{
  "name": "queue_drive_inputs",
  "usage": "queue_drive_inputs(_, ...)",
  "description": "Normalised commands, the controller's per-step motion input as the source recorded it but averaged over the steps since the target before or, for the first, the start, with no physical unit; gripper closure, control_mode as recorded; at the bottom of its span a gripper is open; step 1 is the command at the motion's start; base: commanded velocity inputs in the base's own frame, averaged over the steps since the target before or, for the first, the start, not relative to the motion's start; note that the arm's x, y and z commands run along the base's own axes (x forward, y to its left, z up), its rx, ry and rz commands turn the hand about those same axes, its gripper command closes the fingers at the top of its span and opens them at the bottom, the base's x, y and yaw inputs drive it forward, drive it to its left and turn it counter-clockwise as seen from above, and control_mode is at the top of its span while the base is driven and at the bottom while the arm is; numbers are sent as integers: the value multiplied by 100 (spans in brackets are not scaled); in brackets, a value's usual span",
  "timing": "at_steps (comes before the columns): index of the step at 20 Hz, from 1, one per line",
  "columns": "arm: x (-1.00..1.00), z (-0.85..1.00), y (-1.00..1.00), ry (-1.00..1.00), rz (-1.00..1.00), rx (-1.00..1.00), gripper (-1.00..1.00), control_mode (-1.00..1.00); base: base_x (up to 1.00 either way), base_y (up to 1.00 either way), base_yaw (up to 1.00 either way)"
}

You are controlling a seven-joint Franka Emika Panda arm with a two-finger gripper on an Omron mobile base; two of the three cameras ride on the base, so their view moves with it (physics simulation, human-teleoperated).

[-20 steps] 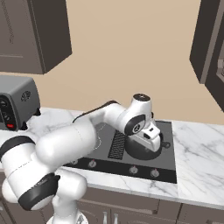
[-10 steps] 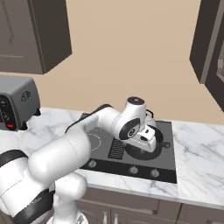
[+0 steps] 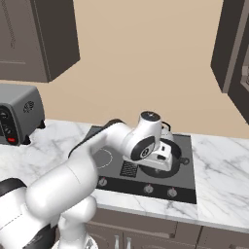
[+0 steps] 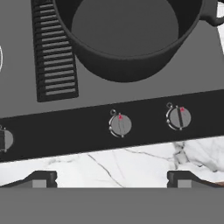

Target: Pick the kettle from the cabinet and place it on a stove burner. Then pick the pot from the counter and place it on another stove burner. Finally, turn both burners on.

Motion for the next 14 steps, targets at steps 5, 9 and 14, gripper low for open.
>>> queue_drive_inputs(5,-1,-7,12,0,5,0,-100,-100,0,0,0)
queue_drive_inputs(9,0,-21,2,0,0,-3,-100,-100,0,0,0)
queue_drive_inputs(14,0,-28,0,0,0,-3,-100,-100,0,0,0)
